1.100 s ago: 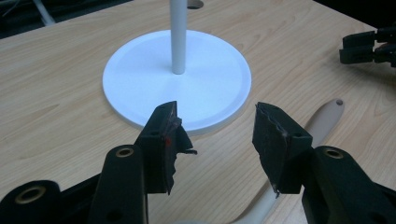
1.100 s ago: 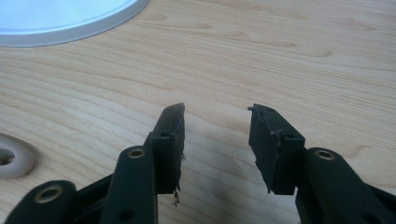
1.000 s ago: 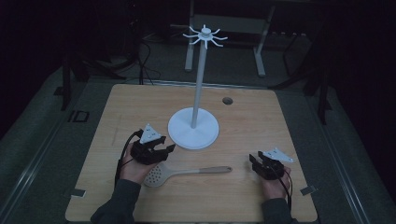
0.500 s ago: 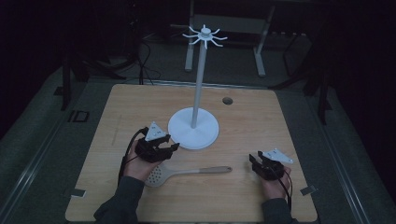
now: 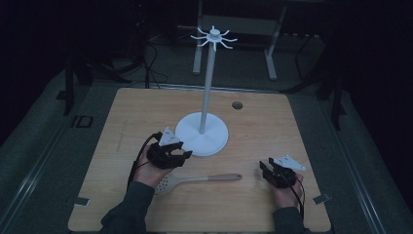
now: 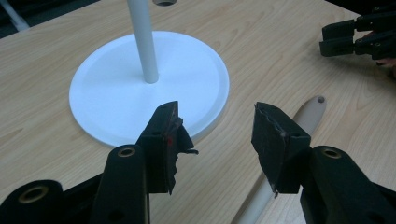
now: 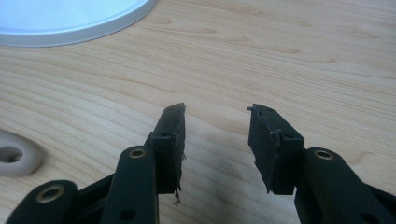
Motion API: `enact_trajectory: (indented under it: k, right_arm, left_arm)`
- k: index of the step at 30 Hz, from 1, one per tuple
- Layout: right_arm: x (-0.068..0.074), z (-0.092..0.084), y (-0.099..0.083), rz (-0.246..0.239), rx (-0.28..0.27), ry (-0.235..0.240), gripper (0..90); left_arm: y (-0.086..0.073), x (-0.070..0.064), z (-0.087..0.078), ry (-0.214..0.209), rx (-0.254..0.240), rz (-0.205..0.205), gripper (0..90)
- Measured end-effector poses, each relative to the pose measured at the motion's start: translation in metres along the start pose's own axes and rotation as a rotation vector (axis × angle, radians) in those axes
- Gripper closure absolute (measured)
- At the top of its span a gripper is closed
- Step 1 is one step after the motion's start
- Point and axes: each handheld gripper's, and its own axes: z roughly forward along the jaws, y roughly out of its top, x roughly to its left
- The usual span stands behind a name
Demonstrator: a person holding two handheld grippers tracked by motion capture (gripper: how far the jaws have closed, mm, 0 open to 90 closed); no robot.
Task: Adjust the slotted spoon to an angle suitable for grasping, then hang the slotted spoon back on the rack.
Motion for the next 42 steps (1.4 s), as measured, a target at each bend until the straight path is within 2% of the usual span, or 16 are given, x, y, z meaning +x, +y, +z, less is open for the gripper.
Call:
enact_trajectory:
  k: [9, 25, 31, 37, 42]
  right_arm:
    - [-0.001, 0.0, 0.0, 0.005, -0.002, 0.001, 55.1]
    - [0.0, 0.0, 0.0, 0.002, -0.01, -0.002, 53.7]
    - [0.0, 0.0, 0.0, 0.003, -0.01, -0.002, 52.1]
    - [-0.001, 0.0, 0.0, 0.009, -0.009, 0.002, 50.9]
    - [-0.001, 0.0, 0.0, 0.01, -0.01, 0.001, 50.6]
  left_arm:
    - [0.005, -0.003, 0.006, -0.019, 0.019, 0.026, 53.7]
    - [0.014, -0.004, 0.016, -0.036, 0.052, 0.047, 54.0]
    - [0.016, -0.005, 0.019, -0.072, 0.069, 0.083, 53.9]
    - [0.021, -0.003, 0.022, -0.105, 0.065, 0.082, 54.0]
    - [0.022, -0.004, 0.026, -0.131, 0.095, 0.112, 54.0]
